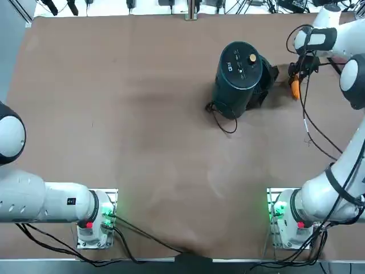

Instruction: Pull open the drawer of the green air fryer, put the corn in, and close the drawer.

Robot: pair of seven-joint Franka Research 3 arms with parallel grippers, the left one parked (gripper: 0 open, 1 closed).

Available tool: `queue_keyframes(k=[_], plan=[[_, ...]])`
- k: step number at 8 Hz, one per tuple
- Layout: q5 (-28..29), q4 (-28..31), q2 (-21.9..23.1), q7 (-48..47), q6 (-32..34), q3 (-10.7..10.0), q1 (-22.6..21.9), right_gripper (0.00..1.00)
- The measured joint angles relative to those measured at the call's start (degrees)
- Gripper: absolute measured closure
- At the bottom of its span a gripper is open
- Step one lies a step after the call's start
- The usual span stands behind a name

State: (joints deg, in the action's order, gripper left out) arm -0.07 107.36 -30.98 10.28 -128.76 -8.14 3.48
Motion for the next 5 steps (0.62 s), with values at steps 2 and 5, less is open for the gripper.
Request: queue_keyframes(k=[2, 5], plan=[[0.58, -2.34, 5.21, 1.57, 7.17, 1.06, -0.03, 0.45], [8.38, -3.30, 13.04, 1.61, 15.85, 5.87, -0.39, 0.45]])
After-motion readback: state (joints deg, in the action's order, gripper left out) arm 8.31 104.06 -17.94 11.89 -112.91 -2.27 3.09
